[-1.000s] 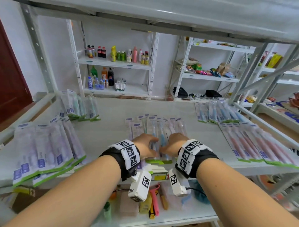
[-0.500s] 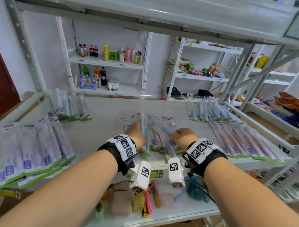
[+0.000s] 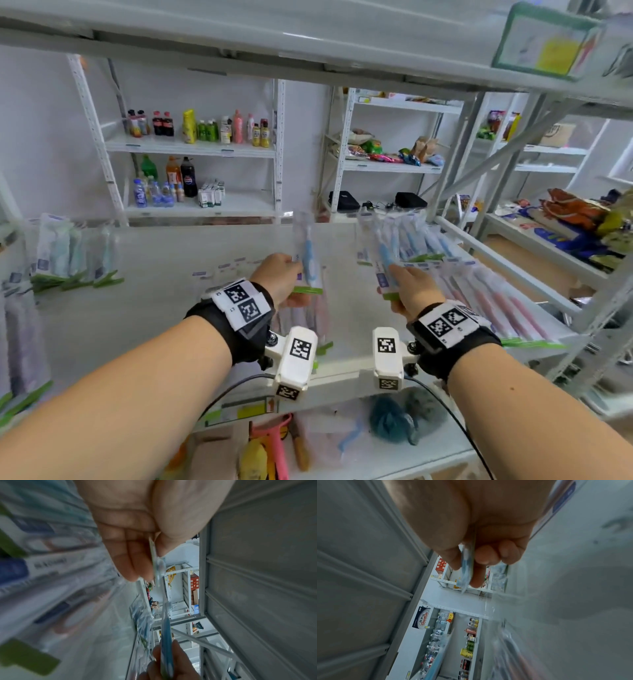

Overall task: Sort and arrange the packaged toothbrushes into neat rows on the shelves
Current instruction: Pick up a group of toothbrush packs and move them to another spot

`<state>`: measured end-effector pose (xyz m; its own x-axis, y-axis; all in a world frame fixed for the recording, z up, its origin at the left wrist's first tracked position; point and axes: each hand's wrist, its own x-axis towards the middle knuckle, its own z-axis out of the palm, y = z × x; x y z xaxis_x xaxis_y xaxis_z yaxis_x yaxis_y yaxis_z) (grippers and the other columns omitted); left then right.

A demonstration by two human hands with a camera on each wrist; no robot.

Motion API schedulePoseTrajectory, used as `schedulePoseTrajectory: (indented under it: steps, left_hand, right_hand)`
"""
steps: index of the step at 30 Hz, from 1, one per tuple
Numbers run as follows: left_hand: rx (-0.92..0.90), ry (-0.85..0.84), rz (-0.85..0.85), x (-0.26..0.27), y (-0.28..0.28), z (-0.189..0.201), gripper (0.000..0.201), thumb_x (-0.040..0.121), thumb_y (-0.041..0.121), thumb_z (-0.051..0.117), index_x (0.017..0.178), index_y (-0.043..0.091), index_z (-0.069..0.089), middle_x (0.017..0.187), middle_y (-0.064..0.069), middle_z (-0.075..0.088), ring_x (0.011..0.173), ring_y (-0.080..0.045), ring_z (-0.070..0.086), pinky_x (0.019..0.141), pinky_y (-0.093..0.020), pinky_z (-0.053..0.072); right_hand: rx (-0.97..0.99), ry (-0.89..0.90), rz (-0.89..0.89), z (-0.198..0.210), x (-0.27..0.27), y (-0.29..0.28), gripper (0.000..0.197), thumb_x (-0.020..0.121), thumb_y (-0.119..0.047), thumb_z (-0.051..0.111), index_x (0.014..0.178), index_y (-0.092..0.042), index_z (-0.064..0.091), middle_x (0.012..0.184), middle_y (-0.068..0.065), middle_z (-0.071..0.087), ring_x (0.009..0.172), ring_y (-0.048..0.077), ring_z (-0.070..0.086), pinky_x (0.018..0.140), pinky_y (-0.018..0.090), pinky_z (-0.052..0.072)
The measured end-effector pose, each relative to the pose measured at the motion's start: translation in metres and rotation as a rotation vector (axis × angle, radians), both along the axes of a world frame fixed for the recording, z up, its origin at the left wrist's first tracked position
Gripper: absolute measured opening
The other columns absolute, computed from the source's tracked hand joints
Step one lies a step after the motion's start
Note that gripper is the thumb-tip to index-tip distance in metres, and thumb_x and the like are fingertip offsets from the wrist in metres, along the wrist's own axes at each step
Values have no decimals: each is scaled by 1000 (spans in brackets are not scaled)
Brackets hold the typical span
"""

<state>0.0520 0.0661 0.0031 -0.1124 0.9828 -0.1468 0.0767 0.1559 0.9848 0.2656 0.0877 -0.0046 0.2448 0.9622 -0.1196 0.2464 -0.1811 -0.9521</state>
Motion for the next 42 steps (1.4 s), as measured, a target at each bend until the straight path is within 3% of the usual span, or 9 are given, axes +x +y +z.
schedulePoseTrajectory:
  steps: [4,11,18,21,24,28,31,36,42]
  left_hand:
    - [-6,38,17,43,31,0,23,96,17,44,75,11,51,74,-7,46,26,-11,42,38,-22,45]
    - [-42,56,34,114,88,-4,22,98,25,43,83,13,52,82,-5,48,26,-8,41,43,-26,49]
    - [-93,60,107,157,133,-13,11,96,15,48,106,14,54,72,-9,56,33,-10,52,53,-31,57]
    - [-118,61,134,168,147,-15,16,95,10,44,107,16,53,75,-10,57,37,-11,54,63,-36,58]
    - [-130,55,159,174,157,-17,14,96,12,44,106,14,54,77,-10,58,39,-12,55,66,-38,58]
    - [-131,87,180,181,170,-18,14,97,10,43,103,10,56,86,-15,56,51,-20,54,76,-42,56]
    - [-133,114,180,185,177,-16,14,98,11,41,94,8,54,89,-17,53,56,-25,53,84,-47,53]
    - [-157,432,109,189,190,-14,23,96,12,46,74,14,51,94,-19,58,102,-39,63,77,-34,49]
    - [-143,586,73,196,206,-17,33,97,11,43,124,-4,56,124,-24,58,109,-37,58,83,-37,48]
  right_hand:
    - [-33,-123,-58,9,52,35,28,91,-12,49,113,3,57,94,18,63,70,27,59,53,29,42]
    - [-53,-86,-79,18,142,110,38,96,-15,44,125,9,51,127,33,51,93,34,63,53,20,36]
    - [-209,-236,-9,27,200,175,29,99,-14,40,70,-14,45,94,7,65,60,8,63,59,18,49]
    - [-247,-445,61,26,211,199,23,100,-18,40,105,-3,57,107,14,65,89,20,67,82,26,50]
    - [-247,-448,135,22,215,213,35,99,-15,42,128,3,49,128,17,56,110,26,59,61,13,51]
    - [-254,-859,279,12,214,226,32,100,-18,41,124,-2,54,127,13,57,111,23,57,79,15,49]
    - [-256,-853,357,17,216,227,35,96,-7,45,129,3,49,130,21,52,104,23,59,59,10,48]
    - [-202,-1151,472,11,227,244,32,98,-10,41,127,-5,54,94,6,52,123,26,48,101,34,41]
    - [-138,-797,415,2,238,254,41,97,-6,42,137,-7,45,147,7,39,134,21,39,108,30,34]
